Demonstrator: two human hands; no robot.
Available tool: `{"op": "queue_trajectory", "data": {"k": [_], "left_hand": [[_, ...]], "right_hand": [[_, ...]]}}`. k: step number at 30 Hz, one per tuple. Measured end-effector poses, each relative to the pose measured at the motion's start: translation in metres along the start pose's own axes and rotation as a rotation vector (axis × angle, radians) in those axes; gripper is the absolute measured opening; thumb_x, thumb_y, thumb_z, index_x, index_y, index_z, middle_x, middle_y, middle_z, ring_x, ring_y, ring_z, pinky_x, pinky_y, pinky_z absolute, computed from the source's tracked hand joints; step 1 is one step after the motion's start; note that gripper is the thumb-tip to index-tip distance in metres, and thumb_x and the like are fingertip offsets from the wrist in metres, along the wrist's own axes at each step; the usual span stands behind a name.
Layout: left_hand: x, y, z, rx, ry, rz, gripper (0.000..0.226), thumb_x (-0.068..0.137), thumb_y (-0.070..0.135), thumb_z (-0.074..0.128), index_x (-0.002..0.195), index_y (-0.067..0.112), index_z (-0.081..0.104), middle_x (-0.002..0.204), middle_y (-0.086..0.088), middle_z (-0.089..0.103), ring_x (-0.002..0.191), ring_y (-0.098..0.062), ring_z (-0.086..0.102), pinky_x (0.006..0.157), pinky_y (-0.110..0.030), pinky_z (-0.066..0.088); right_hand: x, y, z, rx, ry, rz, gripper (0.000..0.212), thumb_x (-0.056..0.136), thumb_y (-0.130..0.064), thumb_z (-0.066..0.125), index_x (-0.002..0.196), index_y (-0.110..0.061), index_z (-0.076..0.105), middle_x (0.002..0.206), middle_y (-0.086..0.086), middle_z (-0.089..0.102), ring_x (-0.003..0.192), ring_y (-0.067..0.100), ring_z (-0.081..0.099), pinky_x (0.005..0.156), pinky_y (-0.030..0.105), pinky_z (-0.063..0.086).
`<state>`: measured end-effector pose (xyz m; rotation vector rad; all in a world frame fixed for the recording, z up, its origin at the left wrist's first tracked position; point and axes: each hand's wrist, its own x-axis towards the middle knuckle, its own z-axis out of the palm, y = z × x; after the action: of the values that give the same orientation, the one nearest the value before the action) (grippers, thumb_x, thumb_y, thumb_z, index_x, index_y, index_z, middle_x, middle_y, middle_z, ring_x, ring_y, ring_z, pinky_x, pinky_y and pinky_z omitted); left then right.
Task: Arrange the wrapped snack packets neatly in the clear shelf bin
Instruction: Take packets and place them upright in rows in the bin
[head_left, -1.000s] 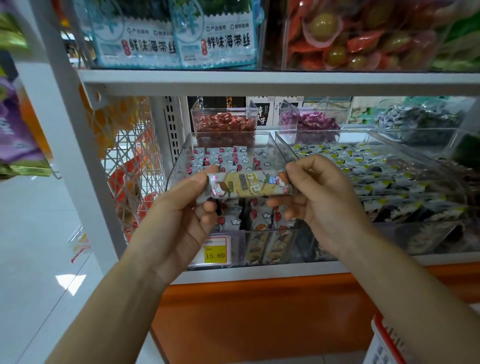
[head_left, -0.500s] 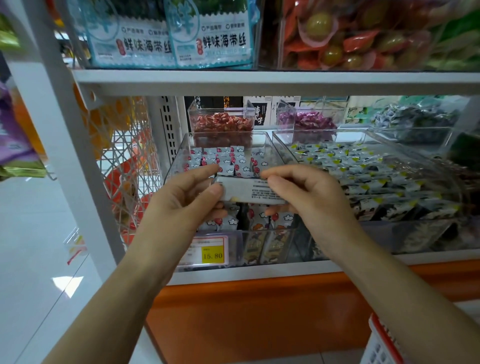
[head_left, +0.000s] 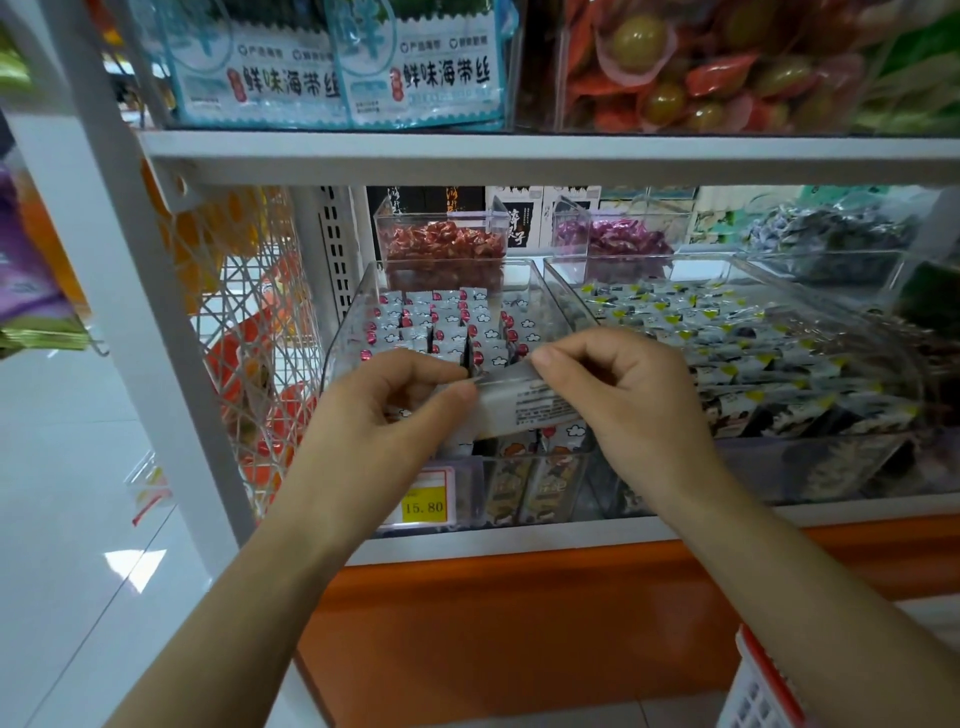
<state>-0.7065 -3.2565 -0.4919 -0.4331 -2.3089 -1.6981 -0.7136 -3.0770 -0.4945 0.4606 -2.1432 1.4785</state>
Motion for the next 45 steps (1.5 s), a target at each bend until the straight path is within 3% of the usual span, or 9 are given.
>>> {"op": "queue_trajectory", "data": {"k": [5, 10, 17, 26, 34, 37, 39, 42, 45], "left_hand": [[0.001, 0.002, -0.008, 0.021, 0.005, 0.049, 0.037, 0.071, 0.047, 0.056, 0.066, 0.012, 0.070, 0.063, -0.010, 0.063, 0.055, -0.021, 0.055, 0.049, -0.019, 0.043], [0.003, -0.002, -0.011, 0.100, 0.063, 0.073, 0.027, 0.084, 0.032, 0.059, 0.064, 0.018, 0.070, 0.062, -0.002, 0.066, 0.052, -0.013, 0.057, 0.047, -0.019, 0.043], [0.001, -0.004, -0.007, 0.077, -0.064, 0.039, 0.040, 0.066, 0.050, 0.059, 0.105, 0.042, 0.061, 0.096, 0.019, 0.065, 0.086, 0.006, 0.061, 0.070, -0.004, 0.047], [0.004, -0.006, -0.007, -0.012, -0.059, 0.067, 0.034, 0.073, 0.040, 0.056, 0.106, 0.036, 0.063, 0.097, 0.012, 0.069, 0.085, 0.002, 0.065, 0.067, -0.005, 0.046], [0.005, -0.014, -0.006, 0.081, 0.102, 0.075, 0.013, 0.089, 0.027, 0.055, 0.086, 0.037, 0.063, 0.072, 0.009, 0.070, 0.064, -0.001, 0.066, 0.058, -0.009, 0.049], [0.006, -0.015, -0.009, 0.112, 0.167, 0.040, 0.012, 0.089, 0.032, 0.054, 0.084, 0.032, 0.064, 0.068, 0.003, 0.069, 0.058, -0.006, 0.066, 0.054, -0.012, 0.051], [0.005, -0.014, -0.010, 0.107, 0.170, 0.031, 0.018, 0.090, 0.033, 0.051, 0.080, 0.029, 0.065, 0.063, -0.001, 0.068, 0.055, -0.008, 0.065, 0.051, -0.013, 0.050], [0.004, -0.017, -0.018, 0.293, 0.207, 0.084, 0.030, 0.092, 0.040, 0.046, 0.097, 0.022, 0.069, 0.082, 0.011, 0.070, 0.070, -0.004, 0.062, 0.059, -0.014, 0.046], [0.004, -0.023, -0.034, 0.718, 0.185, 0.205, 0.036, 0.092, 0.033, 0.048, 0.124, 0.021, 0.060, 0.117, 0.003, 0.064, 0.111, -0.020, 0.052, 0.089, -0.036, 0.040]], "right_hand": [[0.001, -0.001, 0.000, 0.027, -0.055, -0.013, 0.014, 0.088, -0.016, 0.062, 0.078, -0.021, 0.070, 0.071, -0.006, 0.068, 0.065, 0.002, 0.061, 0.058, 0.013, 0.048], [-0.001, -0.001, 0.004, 0.044, -0.063, -0.018, 0.014, 0.087, -0.015, 0.062, 0.078, -0.020, 0.071, 0.073, -0.005, 0.069, 0.065, 0.003, 0.061, 0.057, 0.012, 0.047], [0.002, 0.004, 0.001, 0.125, -0.019, 0.125, 0.012, 0.089, -0.020, 0.060, 0.081, -0.015, 0.067, 0.071, -0.003, 0.068, 0.071, 0.009, 0.067, 0.062, 0.021, 0.055], [0.011, 0.006, -0.018, 0.474, -0.205, 0.398, 0.022, 0.071, -0.024, 0.063, 0.075, -0.003, 0.070, 0.072, 0.009, 0.073, 0.062, 0.024, 0.071, 0.046, 0.028, 0.057], [0.009, 0.010, -0.008, 0.597, -0.198, 0.415, 0.030, 0.071, -0.033, 0.064, 0.089, -0.009, 0.069, 0.081, 0.008, 0.073, 0.071, 0.026, 0.071, 0.057, 0.029, 0.059], [0.006, 0.008, -0.003, 0.496, -0.248, 0.305, 0.039, 0.068, -0.025, 0.071, 0.105, -0.022, 0.063, 0.084, -0.008, 0.072, 0.082, 0.023, 0.072, 0.070, 0.031, 0.060], [0.005, 0.007, 0.003, 0.438, -0.178, 0.266, 0.034, 0.076, -0.012, 0.069, 0.108, -0.022, 0.063, 0.093, 0.000, 0.070, 0.081, 0.021, 0.072, 0.068, 0.026, 0.058], [0.009, 0.006, 0.006, 0.484, -0.060, 0.269, 0.030, 0.083, -0.004, 0.064, 0.112, -0.010, 0.063, 0.089, 0.002, 0.071, 0.076, 0.022, 0.072, 0.063, 0.024, 0.058], [0.013, 0.007, 0.009, 0.479, -0.033, 0.283, 0.026, 0.084, -0.005, 0.064, 0.109, -0.010, 0.060, 0.084, 0.001, 0.071, 0.072, 0.021, 0.071, 0.061, 0.025, 0.057]]}}
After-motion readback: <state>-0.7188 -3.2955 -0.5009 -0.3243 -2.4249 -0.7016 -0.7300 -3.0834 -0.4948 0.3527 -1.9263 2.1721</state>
